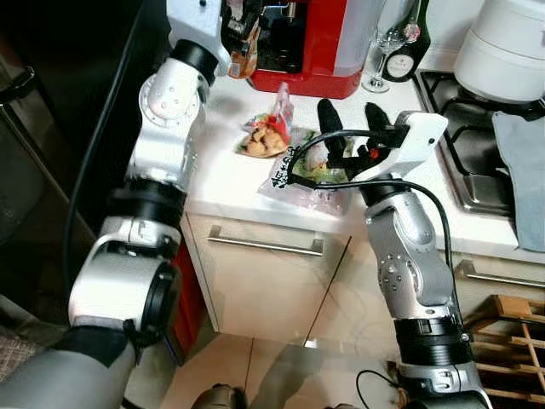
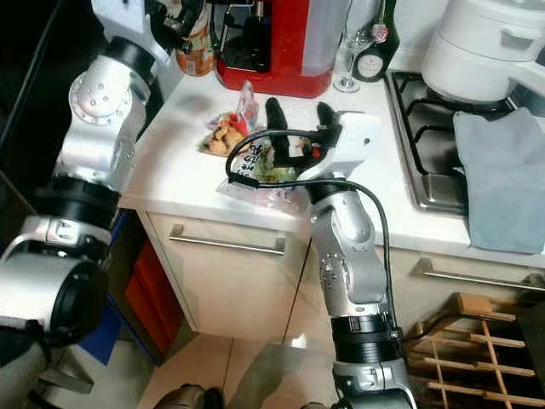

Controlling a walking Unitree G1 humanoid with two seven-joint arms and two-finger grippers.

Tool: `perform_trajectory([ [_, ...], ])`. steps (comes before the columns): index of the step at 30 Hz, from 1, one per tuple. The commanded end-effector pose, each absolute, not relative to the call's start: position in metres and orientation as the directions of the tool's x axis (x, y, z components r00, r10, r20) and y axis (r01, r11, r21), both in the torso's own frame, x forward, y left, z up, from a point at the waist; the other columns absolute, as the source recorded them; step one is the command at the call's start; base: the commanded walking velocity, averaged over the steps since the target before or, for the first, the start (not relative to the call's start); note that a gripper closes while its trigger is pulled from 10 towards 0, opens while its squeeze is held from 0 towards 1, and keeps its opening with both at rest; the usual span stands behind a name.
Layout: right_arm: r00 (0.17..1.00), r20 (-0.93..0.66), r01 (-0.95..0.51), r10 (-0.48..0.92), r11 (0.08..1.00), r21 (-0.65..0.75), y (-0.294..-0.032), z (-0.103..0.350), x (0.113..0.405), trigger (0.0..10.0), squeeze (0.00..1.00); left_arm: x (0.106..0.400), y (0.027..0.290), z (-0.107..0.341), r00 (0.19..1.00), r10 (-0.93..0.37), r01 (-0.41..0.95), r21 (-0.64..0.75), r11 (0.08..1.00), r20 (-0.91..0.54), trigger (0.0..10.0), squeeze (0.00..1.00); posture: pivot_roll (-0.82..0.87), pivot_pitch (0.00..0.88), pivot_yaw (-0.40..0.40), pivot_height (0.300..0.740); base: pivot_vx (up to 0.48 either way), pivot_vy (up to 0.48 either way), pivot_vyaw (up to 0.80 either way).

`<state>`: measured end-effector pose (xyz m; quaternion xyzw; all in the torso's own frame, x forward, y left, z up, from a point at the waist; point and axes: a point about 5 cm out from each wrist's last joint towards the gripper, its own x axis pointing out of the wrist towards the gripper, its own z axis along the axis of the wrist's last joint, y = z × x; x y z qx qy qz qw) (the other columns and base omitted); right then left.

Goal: Restocking fridge

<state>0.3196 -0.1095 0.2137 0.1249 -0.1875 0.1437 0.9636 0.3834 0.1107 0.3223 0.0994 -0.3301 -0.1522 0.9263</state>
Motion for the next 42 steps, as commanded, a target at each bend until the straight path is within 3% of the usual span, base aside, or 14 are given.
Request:
perform_trajectory([
  [1, 0.899, 0.403, -0.222, 0.172, 0.972, 0.081, -0.119, 0.214, 0.323, 10.0, 0.00, 0.378, 0.109, 0.329, 0.719, -0.330, 0.198, 0.275, 0.941, 0.612, 10.0, 0.00, -0.04, 0.000, 0.033, 0.740, 0.000, 0.000, 0.00],
  [8, 0.908, 0.417, -0.013, 0.046, 0.997, -0.081, -0.134, 0.210, 0.329, 10.0, 0.00, 0.370, 0.107, 0.328, 0.712, -0.308, 0.155, 0.286, 0.945, 0.631, 10.0, 0.00, -0.01, 0.000, 0.011, 0.740, -0.174, 0.000, 0.00],
  [33, 0.909, 0.417, 0.061, -0.018, 0.994, -0.088, -0.136, 0.198, 0.329, 10.0, 0.00, 0.361, 0.099, 0.329, 0.687, -0.350, 0.186, 0.311, 0.932, 0.637, 10.0, 0.00, -0.02, 0.000, 0.008, 0.740, -0.328, 0.000, 0.00],
  [42, 0.935, 0.354, 0.066, -0.028, 0.993, -0.095, -0.141, 0.178, 0.326, 10.0, 0.00, 0.362, 0.103, 0.286, 0.774, -0.355, 0.231, 0.288, 0.929, 0.525, 10.0, 0.00, -0.02, 0.000, 0.011, 0.740, -0.316, 0.000, 0.00],
])
